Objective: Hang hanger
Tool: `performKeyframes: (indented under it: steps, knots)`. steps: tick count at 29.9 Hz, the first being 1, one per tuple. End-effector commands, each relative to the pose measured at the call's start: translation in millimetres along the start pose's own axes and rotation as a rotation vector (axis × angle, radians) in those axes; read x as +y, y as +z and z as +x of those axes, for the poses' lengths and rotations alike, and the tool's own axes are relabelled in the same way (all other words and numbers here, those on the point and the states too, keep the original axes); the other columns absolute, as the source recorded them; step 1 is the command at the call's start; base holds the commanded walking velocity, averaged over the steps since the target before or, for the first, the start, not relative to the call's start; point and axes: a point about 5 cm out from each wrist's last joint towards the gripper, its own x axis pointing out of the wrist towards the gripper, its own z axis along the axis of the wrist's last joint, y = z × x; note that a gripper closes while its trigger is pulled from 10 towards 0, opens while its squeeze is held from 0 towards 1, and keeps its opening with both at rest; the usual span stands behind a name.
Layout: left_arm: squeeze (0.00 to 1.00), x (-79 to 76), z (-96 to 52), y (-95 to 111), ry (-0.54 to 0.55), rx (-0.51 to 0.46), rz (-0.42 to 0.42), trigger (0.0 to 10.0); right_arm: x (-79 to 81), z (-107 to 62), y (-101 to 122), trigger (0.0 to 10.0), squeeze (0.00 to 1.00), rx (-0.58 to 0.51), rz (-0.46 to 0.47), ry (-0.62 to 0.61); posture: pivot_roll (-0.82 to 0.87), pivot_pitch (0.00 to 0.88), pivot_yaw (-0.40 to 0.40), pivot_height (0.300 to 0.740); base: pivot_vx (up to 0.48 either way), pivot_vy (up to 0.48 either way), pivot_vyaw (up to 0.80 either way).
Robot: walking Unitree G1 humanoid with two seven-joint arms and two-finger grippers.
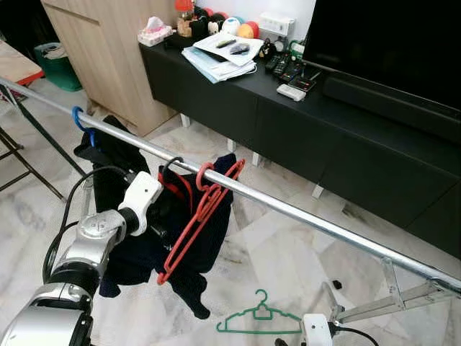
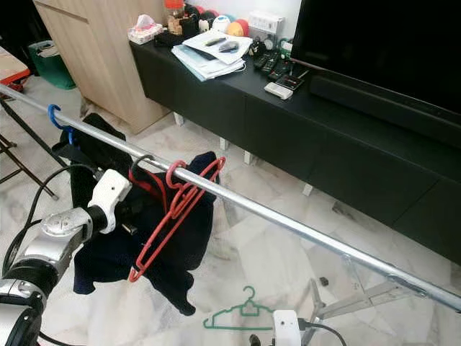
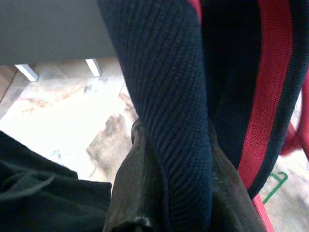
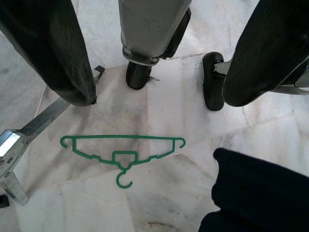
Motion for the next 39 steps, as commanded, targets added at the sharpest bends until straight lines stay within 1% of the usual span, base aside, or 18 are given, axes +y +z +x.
performKeyframes:
  steps: [1,5,7,9,11,15,17,18,23,24,25,31,35,39]
  knots:
    - [0.0,5.6,1.9,10.5,0.032,-0.037,0.019,10.0,0.6,-1.0,-5.7,10.0,0.0,0.012,0.006,-0.002,0.07,0.196,0.01,0.74,0.0,0.0,0.0]
    - [0.0,6.2,4.8,12.6,0.046,-0.03,0.021,10.0,1.0,-1.0,-5.9,10.0,0.0,0.012,0.007,-0.002,0.07,0.197,0.012,0.74,0.0,0.0,0.0]
    - [0.0,5.1,6.6,9.4,0.046,0.009,0.03,10.0,1.1,-0.9,-6.0,10.0,0.0,0.013,0.008,-0.003,0.07,0.197,0.012,0.74,0.0,0.0,0.0]
    - [0.0,4.8,7.0,8.0,0.048,0.024,0.036,10.0,1.1,-0.9,-6.0,10.0,0.0,0.013,0.008,-0.003,0.07,0.197,0.012,0.74,0.0,0.0,0.0]
    - [0.0,2.4,8.7,2.4,0.053,0.069,0.035,10.0,1.0,-0.9,-6.1,10.0,0.0,0.014,0.009,-0.004,0.06,0.198,0.014,0.74,0.0,0.0,0.0]
    - [0.0,0.0,9.6,-2.5,0.05,0.107,0.037,10.0,1.0,-0.9,-6.1,10.0,0.0,0.015,0.01,-0.005,0.06,0.198,0.014,0.74,0.0,0.0,0.0]
    - [0.0,-5.3,9.3,-12.2,0.025,0.166,0.042,10.0,1.0,-0.9,-6.1,10.0,0.0,0.016,0.009,-0.004,0.06,0.198,0.014,0.74,0.0,0.0,0.0]
    - [0.0,-6.5,9.2,-14.4,0.021,0.178,0.041,10.0,1.0,-0.9,-6.1,10.0,0.0,0.016,0.009,-0.004,0.06,0.198,0.014,0.74,0.0,0.0,0.0]
    - [0.0,-10.6,9.0,-18.3,0.019,0.169,0.036,10.0,1.2,-0.9,-6.3,10.0,0.0,0.016,0.01,-0.004,0.06,0.197,0.013,0.74,0.0,0.0,0.0]
    - [0.0,-11.2,9.0,-18.4,0.024,0.158,0.018,10.0,1.3,-0.8,-6.2,10.0,0.0,0.016,0.009,-0.004,0.06,0.195,0.012,0.74,0.0,0.0,0.0]
    - [1.0,-11.3,8.9,-18.3,0.03,0.149,0.013,10.0,1.3,-0.8,-6.1,10.0,0.0,0.016,0.009,-0.005,0.06,0.195,0.012,0.74,0.0,0.0,0.0]
    - [1.0,-14.7,7.4,-20.8,0.068,0.097,-0.029,10.0,1.3,-0.5,-4.8,10.0,0.0,0.014,0.007,-0.004,0.07,0.185,0.007,0.74,0.0,0.0,0.0]
    - [1.0,-18.7,6.0,-24.1,0.071,0.08,-0.042,10.0,1.3,-0.3,-3.7,10.0,0.0,0.013,0.004,-0.002,0.07,0.179,0.005,0.74,0.0,0.0,0.0]
    - [1.0,-18.8,5.1,-23.8,0.086,0.058,-0.06,10.0,1.4,-0.1,-2.7,10.0,0.0,0.012,0.002,-0.002,0.08,0.176,0.006,0.74,0.0,0.0,0.0]
